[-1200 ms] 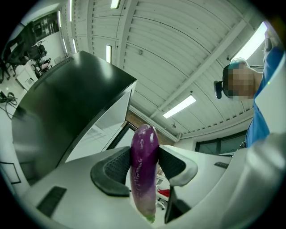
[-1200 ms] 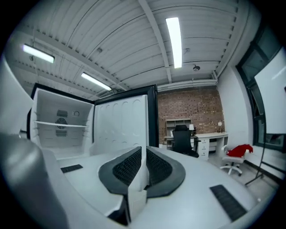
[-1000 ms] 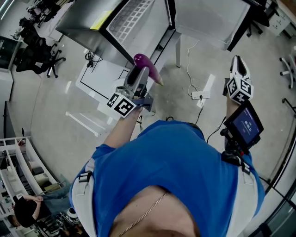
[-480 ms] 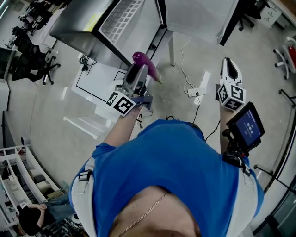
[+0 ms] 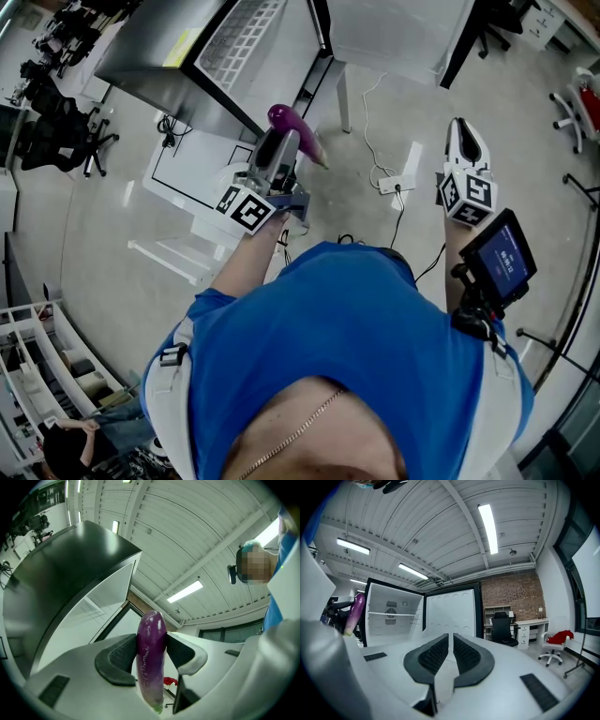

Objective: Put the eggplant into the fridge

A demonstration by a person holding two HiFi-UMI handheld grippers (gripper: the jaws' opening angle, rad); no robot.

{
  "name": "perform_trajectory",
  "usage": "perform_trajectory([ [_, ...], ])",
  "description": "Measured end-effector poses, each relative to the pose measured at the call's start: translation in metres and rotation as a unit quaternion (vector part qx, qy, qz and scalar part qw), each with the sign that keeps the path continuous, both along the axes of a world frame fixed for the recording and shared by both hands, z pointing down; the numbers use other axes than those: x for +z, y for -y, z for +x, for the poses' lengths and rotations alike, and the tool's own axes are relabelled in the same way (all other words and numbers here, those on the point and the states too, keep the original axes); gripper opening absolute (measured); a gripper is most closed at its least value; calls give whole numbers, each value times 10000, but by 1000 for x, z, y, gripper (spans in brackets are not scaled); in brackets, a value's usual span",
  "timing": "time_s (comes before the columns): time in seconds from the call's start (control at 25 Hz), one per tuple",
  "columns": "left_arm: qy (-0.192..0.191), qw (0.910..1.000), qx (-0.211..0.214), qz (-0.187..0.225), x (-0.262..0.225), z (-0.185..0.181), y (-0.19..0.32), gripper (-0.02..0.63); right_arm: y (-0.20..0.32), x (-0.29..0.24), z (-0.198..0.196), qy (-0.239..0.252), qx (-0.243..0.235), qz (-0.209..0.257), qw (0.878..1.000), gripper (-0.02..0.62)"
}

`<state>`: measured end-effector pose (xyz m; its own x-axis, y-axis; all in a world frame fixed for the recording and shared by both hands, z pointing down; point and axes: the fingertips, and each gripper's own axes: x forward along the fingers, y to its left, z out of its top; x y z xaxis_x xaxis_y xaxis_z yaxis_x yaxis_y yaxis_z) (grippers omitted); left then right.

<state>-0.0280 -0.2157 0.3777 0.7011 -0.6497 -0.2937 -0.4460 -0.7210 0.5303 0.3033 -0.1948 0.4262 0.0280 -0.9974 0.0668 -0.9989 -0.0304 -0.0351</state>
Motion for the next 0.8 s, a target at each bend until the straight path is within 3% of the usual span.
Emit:
perform_trajectory([
  [0.8, 131, 9997, -155, -141, 9, 30, 24, 209, -8, 12, -8, -14, -419, 30, 9991, 37],
])
